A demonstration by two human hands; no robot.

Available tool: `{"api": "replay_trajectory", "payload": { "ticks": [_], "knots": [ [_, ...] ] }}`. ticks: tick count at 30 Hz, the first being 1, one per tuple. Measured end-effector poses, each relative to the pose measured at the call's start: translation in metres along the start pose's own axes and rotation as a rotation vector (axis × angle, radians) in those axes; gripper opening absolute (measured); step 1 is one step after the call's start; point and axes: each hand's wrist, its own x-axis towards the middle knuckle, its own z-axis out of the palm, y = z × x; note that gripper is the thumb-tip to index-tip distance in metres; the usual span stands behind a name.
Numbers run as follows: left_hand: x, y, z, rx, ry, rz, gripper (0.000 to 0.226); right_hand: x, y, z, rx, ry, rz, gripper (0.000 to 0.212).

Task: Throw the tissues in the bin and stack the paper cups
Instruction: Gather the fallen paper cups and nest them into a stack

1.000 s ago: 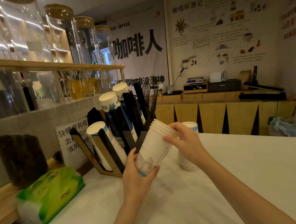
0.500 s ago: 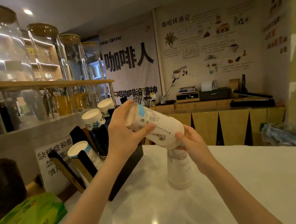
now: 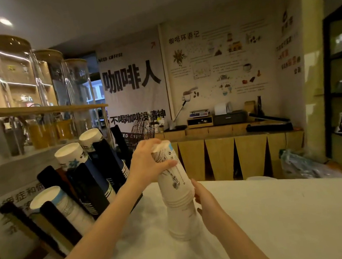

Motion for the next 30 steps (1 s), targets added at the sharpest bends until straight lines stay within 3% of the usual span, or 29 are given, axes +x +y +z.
{"api": "replay_trajectory", "payload": {
  "ticks": [7, 11, 13, 16, 18, 21, 30],
  "knots": [
    [-0.025, -0.018, 0.045, 0.046, -0.226, -0.135, 0.062, 0.014, 0.014, -0.010, 0.044, 0.014, 0.173, 0.058],
    [-0.035, -0.022, 0.059, -0.044, -0.173, -0.157, 0.059, 0.029, 0.023, -0.012, 0.047, 0.053, 0.169, 0.061],
    [-0.038, -0.025, 0.059, -0.067, -0.200, -0.168, 0.075, 0.030, 0.026, -0.013, 0.021, 0.062, 0.183, 0.060],
    [-0.053, -0.031, 0.063, -0.124, -0.300, -0.229, 0.120, 0.029, 0.028, -0.014, -0.002, 0.082, 0.221, 0.063],
    [-0.067, -0.039, 0.069, -0.152, -0.356, -0.282, 0.131, 0.028, 0.029, -0.015, -0.007, 0.095, 0.240, 0.065],
    [-0.091, -0.053, 0.078, -0.218, -0.395, -0.332, 0.130, 0.029, 0.031, -0.014, 0.026, 0.104, 0.257, 0.065],
    [-0.115, -0.065, 0.097, -0.303, -0.224, -0.444, 0.106, 0.028, 0.031, -0.015, 0.102, 0.049, 0.244, 0.051]
  ]
}}
